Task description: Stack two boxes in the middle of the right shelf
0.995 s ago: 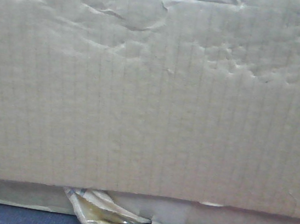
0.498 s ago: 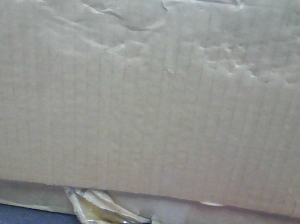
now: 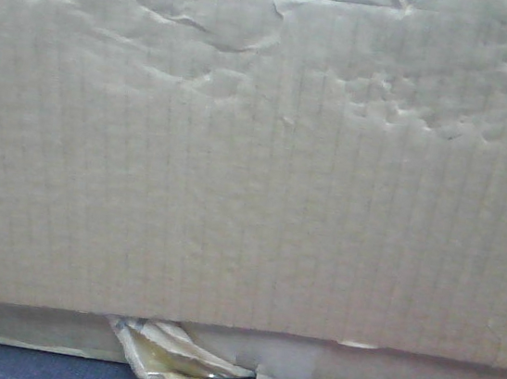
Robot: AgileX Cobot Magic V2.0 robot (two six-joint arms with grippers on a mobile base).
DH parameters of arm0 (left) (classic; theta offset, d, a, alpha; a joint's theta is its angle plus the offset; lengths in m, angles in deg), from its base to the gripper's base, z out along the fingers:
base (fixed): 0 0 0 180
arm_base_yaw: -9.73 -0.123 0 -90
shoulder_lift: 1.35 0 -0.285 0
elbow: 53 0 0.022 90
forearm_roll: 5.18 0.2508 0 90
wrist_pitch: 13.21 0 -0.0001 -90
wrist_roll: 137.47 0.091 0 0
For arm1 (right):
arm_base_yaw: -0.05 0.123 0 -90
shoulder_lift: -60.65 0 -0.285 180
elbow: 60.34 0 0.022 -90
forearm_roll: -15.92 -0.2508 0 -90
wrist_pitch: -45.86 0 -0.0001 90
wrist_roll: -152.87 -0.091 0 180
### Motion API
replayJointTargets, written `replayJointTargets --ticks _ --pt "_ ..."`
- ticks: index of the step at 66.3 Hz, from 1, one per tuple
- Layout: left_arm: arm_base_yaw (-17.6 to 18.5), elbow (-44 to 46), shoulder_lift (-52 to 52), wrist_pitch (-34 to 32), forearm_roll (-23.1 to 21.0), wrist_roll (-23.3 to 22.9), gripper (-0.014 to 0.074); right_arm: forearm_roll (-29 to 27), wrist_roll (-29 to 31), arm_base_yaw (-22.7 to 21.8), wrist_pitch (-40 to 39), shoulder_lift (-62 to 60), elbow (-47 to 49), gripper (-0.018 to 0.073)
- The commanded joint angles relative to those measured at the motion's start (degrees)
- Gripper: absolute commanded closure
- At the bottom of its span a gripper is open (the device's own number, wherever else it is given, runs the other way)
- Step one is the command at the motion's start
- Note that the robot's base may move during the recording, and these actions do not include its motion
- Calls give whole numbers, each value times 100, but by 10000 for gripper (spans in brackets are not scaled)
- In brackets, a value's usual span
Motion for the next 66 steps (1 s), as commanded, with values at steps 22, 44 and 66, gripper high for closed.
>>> replayJointTargets --ticks 22,44,66 --pt "-16 15 68 -6 3 -3 237 0 -4 8 -17 -31 -105 294" --pt "5 15 53 -6 211 -17 389 134 -4 22 -17 -4 -108 478" --pt "109 37 372 -6 769 -531 708 971 -553 547 -86 -94 28 720"
